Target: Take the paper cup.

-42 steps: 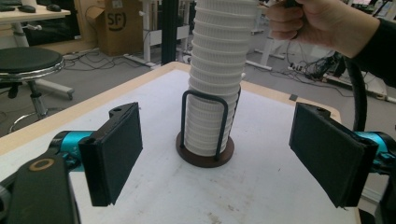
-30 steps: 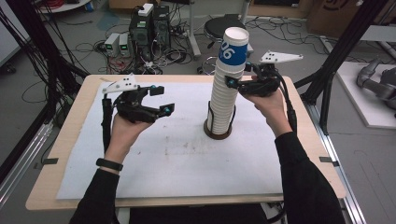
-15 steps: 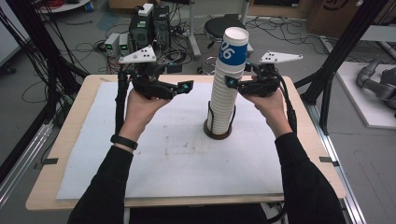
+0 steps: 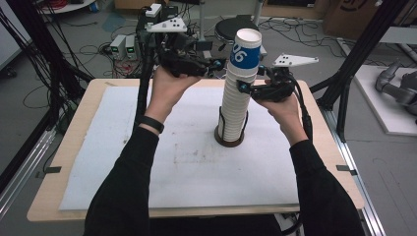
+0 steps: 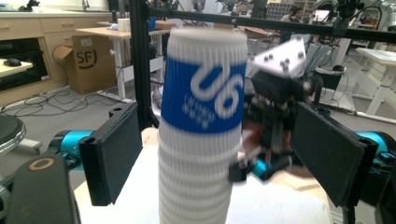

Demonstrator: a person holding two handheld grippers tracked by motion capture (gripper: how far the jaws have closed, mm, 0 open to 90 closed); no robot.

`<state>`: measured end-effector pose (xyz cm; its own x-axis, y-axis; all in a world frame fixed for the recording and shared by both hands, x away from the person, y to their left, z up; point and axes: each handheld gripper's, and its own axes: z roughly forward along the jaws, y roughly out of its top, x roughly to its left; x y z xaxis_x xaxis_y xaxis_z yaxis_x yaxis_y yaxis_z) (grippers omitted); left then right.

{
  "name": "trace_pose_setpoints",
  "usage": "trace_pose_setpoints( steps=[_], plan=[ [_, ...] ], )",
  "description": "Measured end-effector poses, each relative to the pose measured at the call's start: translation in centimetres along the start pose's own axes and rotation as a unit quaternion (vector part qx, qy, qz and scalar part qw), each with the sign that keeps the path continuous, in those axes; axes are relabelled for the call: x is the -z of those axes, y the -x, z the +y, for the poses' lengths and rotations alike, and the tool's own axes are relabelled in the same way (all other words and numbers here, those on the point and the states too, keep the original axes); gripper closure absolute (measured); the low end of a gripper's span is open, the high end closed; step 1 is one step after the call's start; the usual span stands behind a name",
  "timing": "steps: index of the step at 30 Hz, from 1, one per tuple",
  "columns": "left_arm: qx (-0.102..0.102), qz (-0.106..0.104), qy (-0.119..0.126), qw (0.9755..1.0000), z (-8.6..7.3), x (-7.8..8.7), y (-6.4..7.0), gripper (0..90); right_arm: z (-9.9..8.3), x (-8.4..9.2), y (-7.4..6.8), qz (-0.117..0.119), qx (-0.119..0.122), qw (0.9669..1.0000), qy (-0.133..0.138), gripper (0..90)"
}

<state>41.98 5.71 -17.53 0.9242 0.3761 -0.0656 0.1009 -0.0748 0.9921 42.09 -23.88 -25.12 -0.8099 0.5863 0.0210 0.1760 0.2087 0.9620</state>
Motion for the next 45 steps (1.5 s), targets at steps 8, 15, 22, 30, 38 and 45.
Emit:
trace_pose_setpoints(
  steps=[8,15,22,30,38,45],
  plan=[
    [0.000,-0.012,-0.001,0.9999,1.9,-2.8,-0.1,17.1,0.0,0.0,0.0,0.000,0.001,1.0000,-0.001,13.8],
    [-0.007,-0.003,-0.008,0.9999,3.0,-4.5,-0.3,17.0,0.0,0.0,0.0,0.000,0.003,1.0000,-0.001,13.8],
    [0.003,-0.007,-0.017,0.9998,3.2,-6.0,-0.7,17.0,0.0,0.1,0.0,0.000,0.005,1.0000,-0.002,13.8],
    [0.017,-0.027,-0.015,0.9994,2.9,-6.5,-1.2,22.2,0.0,0.1,0.0,0.000,0.006,1.0000,-0.003,13.8],
    [0.013,-0.035,-0.017,0.9992,3.0,-6.5,-1.3,29.0,0.0,0.1,0.0,-0.001,0.005,1.0000,-0.004,13.9],
    [-0.011,-0.026,-0.027,0.9992,3.5,-6.4,-1.0,30.1,0.0,0.1,0.0,-0.002,0.006,1.0000,-0.004,13.9]
  ],
)
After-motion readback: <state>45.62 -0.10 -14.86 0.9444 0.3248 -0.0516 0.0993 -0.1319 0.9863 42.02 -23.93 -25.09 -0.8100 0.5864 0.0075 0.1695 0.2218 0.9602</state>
